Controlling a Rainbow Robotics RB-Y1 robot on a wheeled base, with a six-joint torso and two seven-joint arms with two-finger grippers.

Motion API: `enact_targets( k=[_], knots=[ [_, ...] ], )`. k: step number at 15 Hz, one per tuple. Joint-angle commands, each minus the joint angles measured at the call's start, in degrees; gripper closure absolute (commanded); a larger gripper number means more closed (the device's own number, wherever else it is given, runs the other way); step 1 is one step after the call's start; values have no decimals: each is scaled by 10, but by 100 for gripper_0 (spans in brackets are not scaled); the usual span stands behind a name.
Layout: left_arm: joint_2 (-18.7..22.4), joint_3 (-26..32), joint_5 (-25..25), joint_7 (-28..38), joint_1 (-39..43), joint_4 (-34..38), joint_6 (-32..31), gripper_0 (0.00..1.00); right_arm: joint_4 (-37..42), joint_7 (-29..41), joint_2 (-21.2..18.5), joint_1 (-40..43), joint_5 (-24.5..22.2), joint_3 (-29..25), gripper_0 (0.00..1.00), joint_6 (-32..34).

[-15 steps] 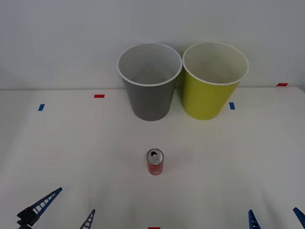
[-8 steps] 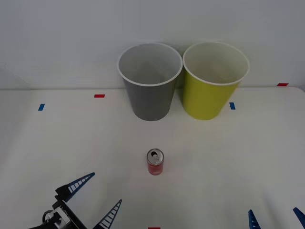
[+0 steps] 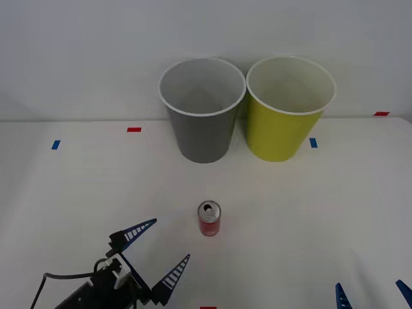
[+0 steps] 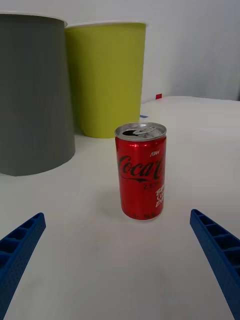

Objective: Put cans in the gray bin and PET bottles in the light green bin.

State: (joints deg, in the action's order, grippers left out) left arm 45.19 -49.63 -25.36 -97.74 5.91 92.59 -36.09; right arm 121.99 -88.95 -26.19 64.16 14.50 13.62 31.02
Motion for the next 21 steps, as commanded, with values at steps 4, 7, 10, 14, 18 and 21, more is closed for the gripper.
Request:
enact_targets(
  k=[4,7,10,14,18,21],
  knots=[
    [-47,-39,-22,3,-71,-45,1,0,0,0,0,0,0,0,0,0],
    [-51,-55,-37,4,-90,-53,1,0,0,0,0,0,0,0,0,0],
    [-64,-63,-46,4,-113,-72,1,0,0,0,0,0,0,0,0,0],
    [-86,-82,-55,4,-137,-82,13,0,0,0,0,0,0,0,0,0],
    [-95,-101,-70,5,-164,-96,23,0,0,0,0,0,0,0,0,0],
    [-95,-101,-72,5,-174,-100,29,0,0,0,0,0,0,0,0,0]
  ],
)
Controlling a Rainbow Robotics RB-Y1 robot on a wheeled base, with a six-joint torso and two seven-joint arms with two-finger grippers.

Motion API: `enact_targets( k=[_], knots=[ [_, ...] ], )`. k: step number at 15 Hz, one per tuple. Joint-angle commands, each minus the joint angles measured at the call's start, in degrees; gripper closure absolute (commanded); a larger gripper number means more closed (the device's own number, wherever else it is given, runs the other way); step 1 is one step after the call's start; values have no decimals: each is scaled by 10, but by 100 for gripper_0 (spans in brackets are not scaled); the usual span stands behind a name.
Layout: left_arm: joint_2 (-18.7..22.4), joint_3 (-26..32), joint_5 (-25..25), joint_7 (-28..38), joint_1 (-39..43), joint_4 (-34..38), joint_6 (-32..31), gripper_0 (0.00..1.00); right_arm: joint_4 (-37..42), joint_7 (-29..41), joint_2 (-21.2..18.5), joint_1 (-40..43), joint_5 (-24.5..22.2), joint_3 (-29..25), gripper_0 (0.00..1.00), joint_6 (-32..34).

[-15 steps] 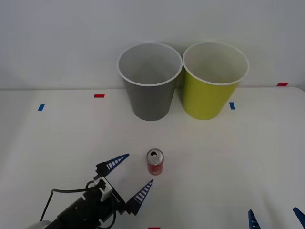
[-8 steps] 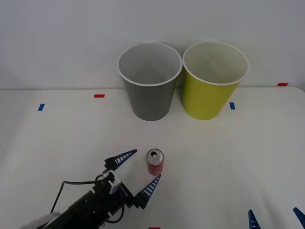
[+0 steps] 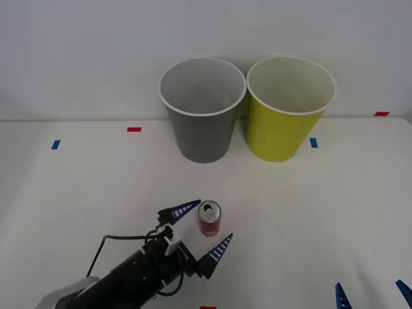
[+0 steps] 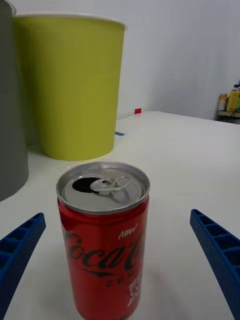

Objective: Put cans in the gray bin and PET bottles in the light green bin.

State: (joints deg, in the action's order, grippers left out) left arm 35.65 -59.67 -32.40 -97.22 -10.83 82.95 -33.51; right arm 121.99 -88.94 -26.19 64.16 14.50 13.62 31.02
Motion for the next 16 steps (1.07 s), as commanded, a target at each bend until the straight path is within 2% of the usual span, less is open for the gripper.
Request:
enact_targets(
  k=[1,13,14,15,16],
  knots=[
    [0,0,-3,0,-10,-3,8,0,0,0,0,0,0,0,0,0],
    [-19,0,-11,-1,-31,-3,37,0,0,0,0,0,0,0,0,0],
    [-19,1,-11,0,-33,-3,39,21,0,0,0,0,0,0,0,0],
    [-19,0,-10,-2,-34,-3,40,80,0,0,0,0,0,0,0,0],
    [-20,1,-7,-2,-34,-3,40,100,0,0,0,0,0,0,0,0]
  ],
)
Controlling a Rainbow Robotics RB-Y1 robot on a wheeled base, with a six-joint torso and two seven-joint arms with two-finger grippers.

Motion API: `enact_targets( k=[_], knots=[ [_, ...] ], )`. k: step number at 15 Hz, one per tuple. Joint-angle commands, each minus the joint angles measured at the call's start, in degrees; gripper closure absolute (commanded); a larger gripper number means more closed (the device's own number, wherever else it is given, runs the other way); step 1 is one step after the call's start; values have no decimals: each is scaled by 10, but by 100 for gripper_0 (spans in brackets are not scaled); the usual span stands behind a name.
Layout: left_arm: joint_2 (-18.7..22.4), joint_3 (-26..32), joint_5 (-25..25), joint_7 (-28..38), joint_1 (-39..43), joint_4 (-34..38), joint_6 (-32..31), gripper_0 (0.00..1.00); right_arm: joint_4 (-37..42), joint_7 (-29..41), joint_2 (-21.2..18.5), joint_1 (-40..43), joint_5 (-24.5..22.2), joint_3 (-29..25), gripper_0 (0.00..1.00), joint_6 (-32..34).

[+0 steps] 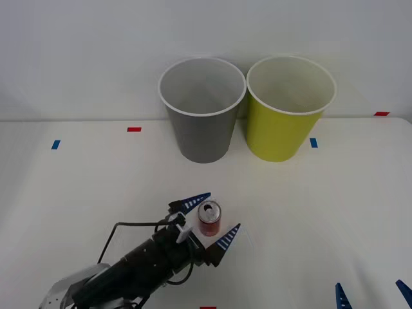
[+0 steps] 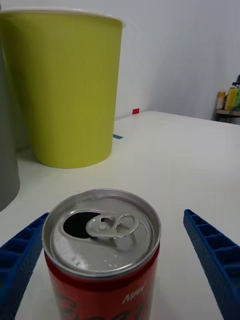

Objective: Put cans in the gray bin and PET bottles in the light green bin.

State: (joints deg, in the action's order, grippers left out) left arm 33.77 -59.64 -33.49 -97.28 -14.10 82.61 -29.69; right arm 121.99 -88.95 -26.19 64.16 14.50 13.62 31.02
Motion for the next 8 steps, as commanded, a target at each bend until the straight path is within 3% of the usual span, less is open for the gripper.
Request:
enact_targets(
  k=[1,8],
  knots=[
    [-1,0,4,-1,-1,0,2,100,0,0,0,0,0,0,0,0],
    [11,0,11,-3,0,9,2,100,0,0,0,0,0,0,0,0]
  ],
)
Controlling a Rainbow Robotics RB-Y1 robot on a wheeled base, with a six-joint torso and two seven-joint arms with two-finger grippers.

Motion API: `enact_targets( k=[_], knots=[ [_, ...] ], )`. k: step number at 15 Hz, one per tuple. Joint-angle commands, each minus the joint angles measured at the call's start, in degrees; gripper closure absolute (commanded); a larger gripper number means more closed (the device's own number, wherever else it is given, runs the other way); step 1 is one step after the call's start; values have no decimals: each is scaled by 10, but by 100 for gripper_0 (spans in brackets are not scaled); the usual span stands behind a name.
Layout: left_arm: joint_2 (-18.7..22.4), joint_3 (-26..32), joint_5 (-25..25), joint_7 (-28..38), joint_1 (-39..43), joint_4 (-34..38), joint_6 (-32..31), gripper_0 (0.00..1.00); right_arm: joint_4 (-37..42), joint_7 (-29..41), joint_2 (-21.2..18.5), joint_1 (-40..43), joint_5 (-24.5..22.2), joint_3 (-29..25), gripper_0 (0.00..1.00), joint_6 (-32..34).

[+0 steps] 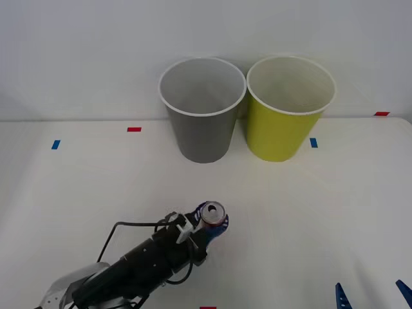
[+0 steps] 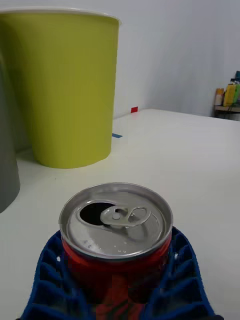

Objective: Put cans in the gray bin and PET bottles in the light green bin.

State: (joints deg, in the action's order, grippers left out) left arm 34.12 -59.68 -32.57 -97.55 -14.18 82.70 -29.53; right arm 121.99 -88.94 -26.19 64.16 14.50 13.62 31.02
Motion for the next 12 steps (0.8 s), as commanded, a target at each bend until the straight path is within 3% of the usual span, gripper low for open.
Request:
enact_targets(
  k=[1,5,9,12],
  knots=[
    [16,1,3,-1,1,18,11,100,0,0,0,0,0,0,0,0],
    [80,40,-2,3,23,147,125,100,0,0,0,0,0,0,0,0],
    [111,173,11,-4,137,324,297,100,0,0,0,0,0,0,0,0],
    [128,250,15,-12,170,412,402,100,0,0,0,0,0,0,0,0]
  ],
)
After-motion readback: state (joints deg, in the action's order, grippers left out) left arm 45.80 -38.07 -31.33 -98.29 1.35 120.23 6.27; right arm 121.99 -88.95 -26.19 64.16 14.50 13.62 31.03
